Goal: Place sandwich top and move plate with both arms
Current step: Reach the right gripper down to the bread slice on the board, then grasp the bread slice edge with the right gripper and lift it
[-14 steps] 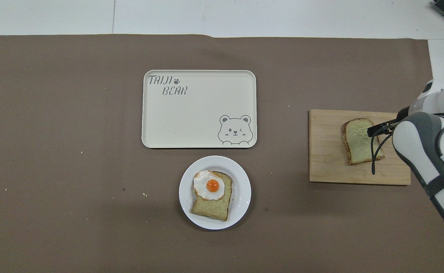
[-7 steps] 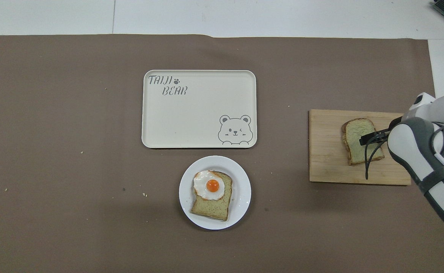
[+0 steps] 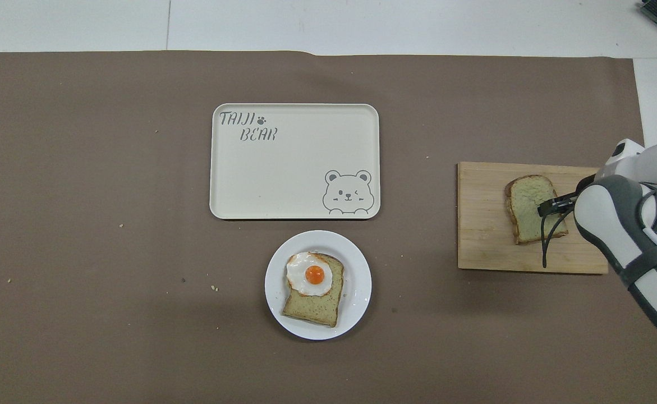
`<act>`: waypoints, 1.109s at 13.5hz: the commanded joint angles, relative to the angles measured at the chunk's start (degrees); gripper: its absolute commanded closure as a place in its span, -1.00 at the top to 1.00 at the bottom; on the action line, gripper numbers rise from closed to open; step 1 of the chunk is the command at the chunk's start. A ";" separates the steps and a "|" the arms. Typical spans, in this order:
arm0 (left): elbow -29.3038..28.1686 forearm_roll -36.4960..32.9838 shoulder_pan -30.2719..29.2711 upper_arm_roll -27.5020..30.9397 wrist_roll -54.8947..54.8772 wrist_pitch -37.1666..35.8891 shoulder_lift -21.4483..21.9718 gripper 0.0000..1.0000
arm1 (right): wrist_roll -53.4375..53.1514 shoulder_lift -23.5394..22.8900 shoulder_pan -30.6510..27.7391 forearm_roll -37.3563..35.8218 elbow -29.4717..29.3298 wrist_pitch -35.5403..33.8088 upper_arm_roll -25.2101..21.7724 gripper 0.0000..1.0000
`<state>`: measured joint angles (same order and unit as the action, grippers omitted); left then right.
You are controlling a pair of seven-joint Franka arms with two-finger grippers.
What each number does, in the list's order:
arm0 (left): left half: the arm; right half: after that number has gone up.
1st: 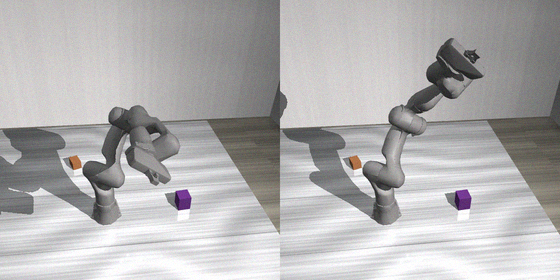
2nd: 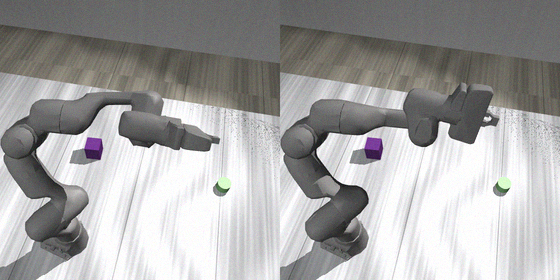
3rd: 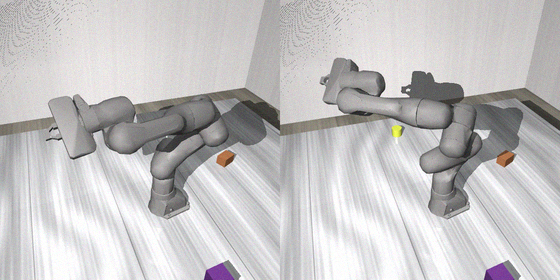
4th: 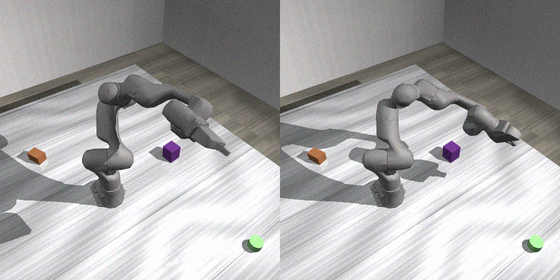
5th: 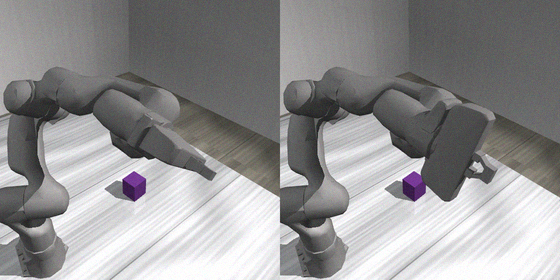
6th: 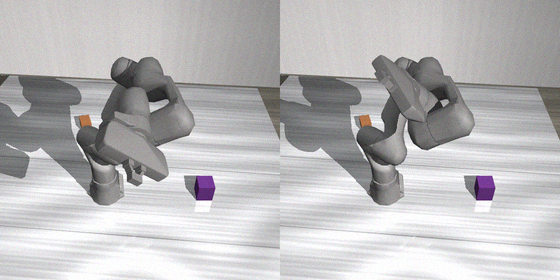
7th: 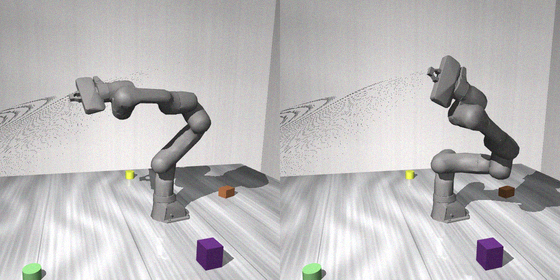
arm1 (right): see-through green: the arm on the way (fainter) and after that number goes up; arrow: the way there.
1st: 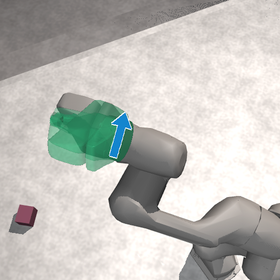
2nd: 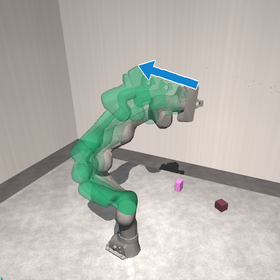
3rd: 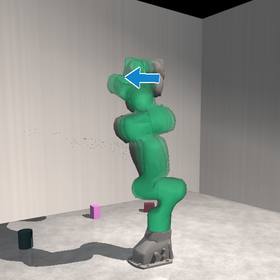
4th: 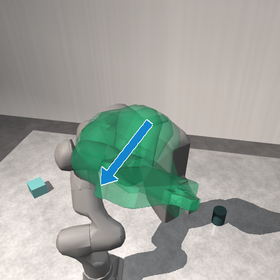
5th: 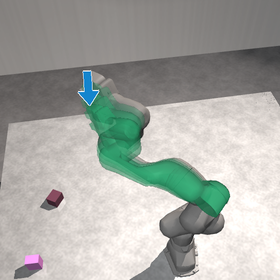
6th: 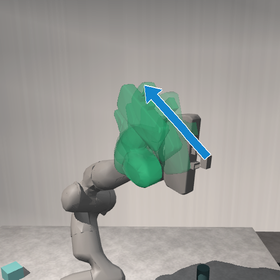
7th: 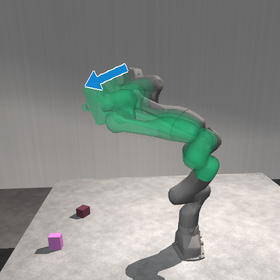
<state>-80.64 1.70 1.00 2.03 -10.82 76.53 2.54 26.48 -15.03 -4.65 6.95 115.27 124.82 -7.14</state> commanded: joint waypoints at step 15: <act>-1.54 -0.20 -0.56 -0.27 0.36 -0.24 1.50 1.00 | -2.19 1.67 0.60 1.93 -11.11 -11.86 3.61 -1.00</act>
<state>-80.64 1.70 1.00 2.03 -10.82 76.53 2.55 26.27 -13.66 -3.94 7.54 107.15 116.59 -5.46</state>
